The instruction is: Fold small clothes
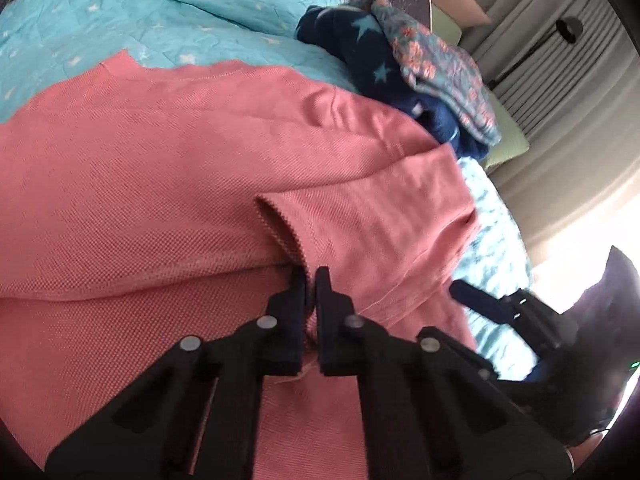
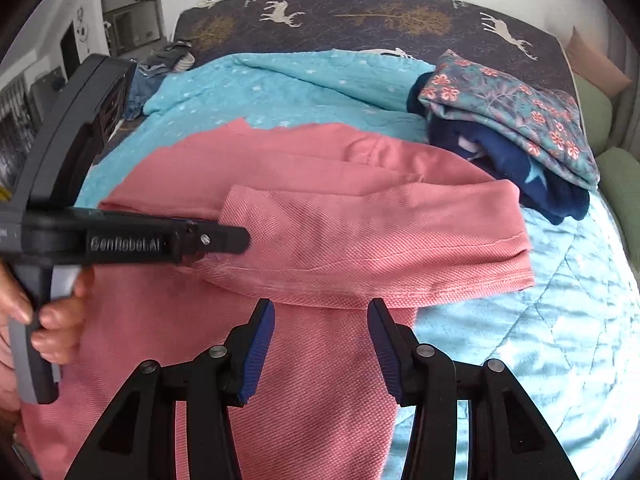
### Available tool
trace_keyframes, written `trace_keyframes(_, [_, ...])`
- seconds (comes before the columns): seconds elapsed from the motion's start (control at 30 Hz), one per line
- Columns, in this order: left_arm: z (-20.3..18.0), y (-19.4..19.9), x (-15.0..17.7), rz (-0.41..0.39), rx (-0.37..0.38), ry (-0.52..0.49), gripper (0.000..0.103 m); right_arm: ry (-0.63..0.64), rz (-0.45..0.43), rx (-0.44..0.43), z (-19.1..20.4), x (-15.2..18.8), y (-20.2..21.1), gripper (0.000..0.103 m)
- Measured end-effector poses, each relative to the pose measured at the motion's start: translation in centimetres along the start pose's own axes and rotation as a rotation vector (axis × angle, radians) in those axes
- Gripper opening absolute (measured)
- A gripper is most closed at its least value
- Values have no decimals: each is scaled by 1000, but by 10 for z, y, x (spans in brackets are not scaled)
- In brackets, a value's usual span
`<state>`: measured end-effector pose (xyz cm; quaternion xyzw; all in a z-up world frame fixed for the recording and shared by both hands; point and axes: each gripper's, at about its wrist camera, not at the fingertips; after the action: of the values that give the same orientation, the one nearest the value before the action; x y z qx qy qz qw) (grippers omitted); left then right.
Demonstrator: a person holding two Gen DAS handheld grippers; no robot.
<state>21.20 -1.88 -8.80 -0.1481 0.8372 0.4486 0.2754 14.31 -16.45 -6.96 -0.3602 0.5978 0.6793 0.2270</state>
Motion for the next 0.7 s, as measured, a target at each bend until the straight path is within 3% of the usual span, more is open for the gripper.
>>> trace_keyframes(0.17, [-11, 34, -13, -123, -18, -57, 5, 13, -26, 31, -1, -1, 7, 51])
trace_keyframes(0.3, [-11, 54, -30, -197, -83, -111, 5, 50, -52, 71, 4, -4, 14, 54])
trace_keyframes(0.7, [34, 80, -56, -258, -216, -98, 5, 98, -83, 70, 16, -15, 17, 59])
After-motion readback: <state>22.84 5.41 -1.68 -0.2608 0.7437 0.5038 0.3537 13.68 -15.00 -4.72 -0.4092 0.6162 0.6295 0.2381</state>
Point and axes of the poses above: each gripper's, at about its wrist camera, not at the fingertips, and y roughly against the way its jaws point, z to its left, x to its underside, and after that the axes turned 10 degrees about -z, right-handed
